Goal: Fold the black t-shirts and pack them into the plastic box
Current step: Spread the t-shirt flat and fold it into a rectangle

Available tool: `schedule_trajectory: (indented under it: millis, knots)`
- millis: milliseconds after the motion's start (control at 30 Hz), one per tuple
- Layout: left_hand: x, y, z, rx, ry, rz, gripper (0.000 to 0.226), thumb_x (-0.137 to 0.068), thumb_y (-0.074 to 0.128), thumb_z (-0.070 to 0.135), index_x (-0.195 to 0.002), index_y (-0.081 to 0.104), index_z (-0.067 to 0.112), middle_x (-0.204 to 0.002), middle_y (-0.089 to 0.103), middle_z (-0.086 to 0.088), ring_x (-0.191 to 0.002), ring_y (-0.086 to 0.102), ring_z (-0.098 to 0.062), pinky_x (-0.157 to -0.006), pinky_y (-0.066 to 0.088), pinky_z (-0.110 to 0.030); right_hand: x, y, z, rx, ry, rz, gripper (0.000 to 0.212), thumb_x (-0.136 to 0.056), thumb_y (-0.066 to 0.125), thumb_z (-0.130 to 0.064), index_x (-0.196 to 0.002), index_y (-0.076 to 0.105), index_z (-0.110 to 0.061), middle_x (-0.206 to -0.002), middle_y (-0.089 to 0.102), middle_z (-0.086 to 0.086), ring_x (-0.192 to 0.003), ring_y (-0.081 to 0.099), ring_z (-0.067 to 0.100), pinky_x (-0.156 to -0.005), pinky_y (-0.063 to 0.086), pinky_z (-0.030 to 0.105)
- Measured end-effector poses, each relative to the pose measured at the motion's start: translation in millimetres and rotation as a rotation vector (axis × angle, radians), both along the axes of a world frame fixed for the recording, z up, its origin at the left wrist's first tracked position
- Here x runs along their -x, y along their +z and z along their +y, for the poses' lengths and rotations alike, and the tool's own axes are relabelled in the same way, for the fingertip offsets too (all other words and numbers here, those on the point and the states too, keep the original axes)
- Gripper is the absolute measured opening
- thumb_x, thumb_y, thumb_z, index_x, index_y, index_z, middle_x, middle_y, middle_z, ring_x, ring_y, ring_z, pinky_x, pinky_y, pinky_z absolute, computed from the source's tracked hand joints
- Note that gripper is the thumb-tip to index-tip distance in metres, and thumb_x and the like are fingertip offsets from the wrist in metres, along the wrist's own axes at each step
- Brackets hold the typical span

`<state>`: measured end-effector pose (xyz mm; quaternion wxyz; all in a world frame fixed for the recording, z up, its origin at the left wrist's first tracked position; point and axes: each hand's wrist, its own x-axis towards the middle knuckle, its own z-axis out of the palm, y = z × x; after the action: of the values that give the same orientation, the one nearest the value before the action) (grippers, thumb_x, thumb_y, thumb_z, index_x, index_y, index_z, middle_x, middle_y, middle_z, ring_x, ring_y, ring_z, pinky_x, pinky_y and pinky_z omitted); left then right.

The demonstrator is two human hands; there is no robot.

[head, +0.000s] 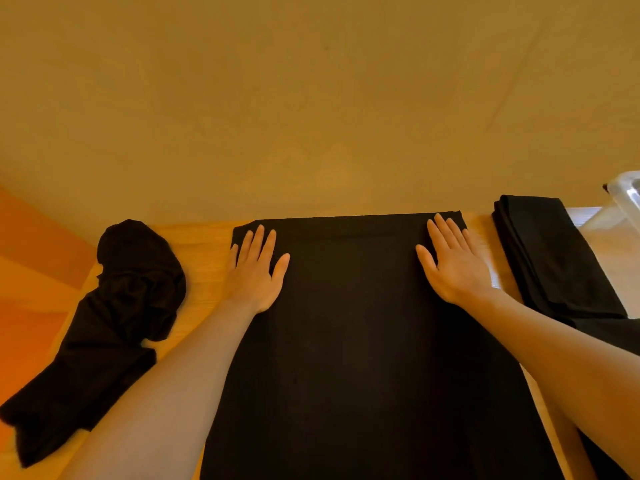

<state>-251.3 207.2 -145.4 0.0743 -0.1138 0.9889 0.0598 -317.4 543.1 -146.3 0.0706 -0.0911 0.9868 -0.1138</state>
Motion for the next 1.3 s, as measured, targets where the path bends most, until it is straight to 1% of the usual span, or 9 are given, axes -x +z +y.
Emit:
schedule_trajectory:
  millis: [167,333,433,600,767,933,1033,1167,1300]
  knots:
    - [10,1,-1,-0.007,-0.041,0.066,0.059,-0.102,0.014,0.049,-0.154,0.007,0.023,-0.162,-0.001,0.002,-0.148,-0.008,-0.013,-0.12,-0.006,-0.037,8,1,0,0.072,0.027,0.046,0.059,-0.102,0.022,-0.043,-0.153,0.015,-0.013,-0.161,0.007,0.001,-0.148,-0.003,0.013,-0.12,-0.003,0.031]
    - [-32,7,7,-0.082,-0.221,0.216,0.055,-0.103,0.019,0.045,-0.151,0.026,0.02,-0.16,0.019,0.002,-0.147,0.009,-0.011,-0.12,0.004,-0.033,-37,12,5,0.129,0.223,0.137,0.052,-0.101,0.034,-0.034,-0.149,0.03,-0.015,-0.158,0.021,0.001,-0.147,0.01,0.012,-0.121,0.007,0.035]
    - [-79,12,12,-0.117,-0.383,0.192,0.057,-0.099,0.02,0.048,-0.148,0.033,0.022,-0.158,0.024,0.004,-0.146,0.012,-0.008,-0.119,0.008,-0.031,-79,19,12,0.101,0.291,0.093,0.052,-0.1,0.034,-0.036,-0.149,0.03,-0.019,-0.158,0.022,-0.001,-0.146,0.011,0.01,-0.12,0.005,0.032]
    - [-152,18,12,-0.178,-0.419,0.161,0.057,-0.098,0.022,0.05,-0.147,0.034,0.024,-0.157,0.022,0.009,-0.146,0.01,-0.003,-0.119,0.009,-0.03,-140,26,25,0.08,0.284,0.047,0.051,-0.1,0.037,-0.035,-0.149,0.03,-0.022,-0.158,0.02,-0.004,-0.146,0.01,0.009,-0.118,0.002,0.029]
    - [-232,23,11,-0.254,-0.56,0.134,0.055,-0.099,0.033,0.051,-0.148,0.034,0.025,-0.158,0.023,0.009,-0.146,0.013,-0.004,-0.119,0.01,-0.03,-206,26,46,0.129,0.306,0.028,0.055,-0.096,0.028,-0.046,-0.146,0.031,-0.025,-0.156,0.025,-0.006,-0.146,0.013,0.007,-0.12,0.015,0.038]
    - [-294,6,-7,-0.134,-0.679,0.092,0.068,-0.094,0.044,0.059,-0.151,0.028,0.026,-0.16,0.017,0.007,-0.148,0.012,-0.011,-0.119,0.008,-0.031,-268,16,76,0.128,0.317,-0.001,0.059,-0.096,0.022,-0.056,-0.148,0.025,-0.029,-0.159,0.015,-0.01,-0.147,0.002,0.002,-0.12,0.012,0.038]
    - [-311,-3,-20,-0.074,-0.69,0.188,0.057,-0.096,0.042,0.041,-0.148,0.034,0.02,-0.156,0.028,-0.002,-0.145,0.024,-0.016,-0.12,0.014,-0.033,-294,12,92,0.074,0.348,0.02,0.066,-0.095,0.027,-0.061,-0.15,0.024,-0.026,-0.159,0.008,-0.015,-0.147,0.002,0.005,-0.118,0.013,0.039]
    - [-322,-10,-37,-0.092,-0.697,0.341,0.051,-0.087,0.052,0.004,-0.138,0.047,0.01,-0.146,0.044,-0.01,-0.137,0.041,-0.022,-0.117,0.026,-0.034,-309,7,113,0.018,0.362,0.192,0.056,-0.095,0.052,-0.033,-0.146,0.036,-0.018,-0.156,0.028,-0.002,-0.147,0.013,0.008,-0.099,0.041,0.031]
    - [-323,-3,-41,-0.086,-0.685,0.358,0.042,-0.088,0.043,0.01,-0.127,0.057,0.007,-0.135,0.055,-0.012,-0.128,0.05,-0.022,-0.117,0.023,-0.026,-311,5,129,-0.047,0.362,0.266,0.076,-0.066,0.08,0.007,-0.135,0.051,-0.01,-0.144,0.046,0.007,-0.135,0.041,0.023,-0.092,0.048,0.032]
